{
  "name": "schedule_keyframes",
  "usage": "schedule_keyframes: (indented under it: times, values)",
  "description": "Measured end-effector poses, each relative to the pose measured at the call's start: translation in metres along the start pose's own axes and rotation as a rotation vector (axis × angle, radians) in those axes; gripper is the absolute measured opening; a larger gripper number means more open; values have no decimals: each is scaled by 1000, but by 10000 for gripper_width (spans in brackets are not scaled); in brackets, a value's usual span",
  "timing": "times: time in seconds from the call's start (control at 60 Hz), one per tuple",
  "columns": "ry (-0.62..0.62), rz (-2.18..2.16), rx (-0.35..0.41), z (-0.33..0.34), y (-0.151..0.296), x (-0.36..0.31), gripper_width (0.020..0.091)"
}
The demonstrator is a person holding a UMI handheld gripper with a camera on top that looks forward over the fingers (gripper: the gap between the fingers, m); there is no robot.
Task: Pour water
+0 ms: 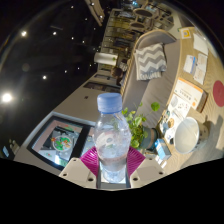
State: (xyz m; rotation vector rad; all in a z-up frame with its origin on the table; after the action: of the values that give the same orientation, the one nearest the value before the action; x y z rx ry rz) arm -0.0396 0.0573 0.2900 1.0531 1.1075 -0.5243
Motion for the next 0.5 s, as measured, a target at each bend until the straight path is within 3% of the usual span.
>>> schedule_keyframes:
  times: [0.15, 0.3, 0.4, 0.5]
  values:
    - [-34, 412, 102, 32, 76, -32, 328]
    - [-195, 783, 195, 63, 144, -5, 328]
    - [-354, 996, 182, 83, 168, 52, 328]
    - [-483, 1151, 108, 86, 168, 116, 327]
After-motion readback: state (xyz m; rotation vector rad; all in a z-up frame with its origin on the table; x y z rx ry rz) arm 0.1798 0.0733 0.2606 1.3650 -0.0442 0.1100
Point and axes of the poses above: the point between the fingertips, and its own axes, seen from behind it with the camera up: x to the right, y up, z backward, against the way the camera looks, the point moved 2 cm from there along z, backward, against the way the camera looks, and after that the axes turned 13 degrees about z, right-handed, at the moved point
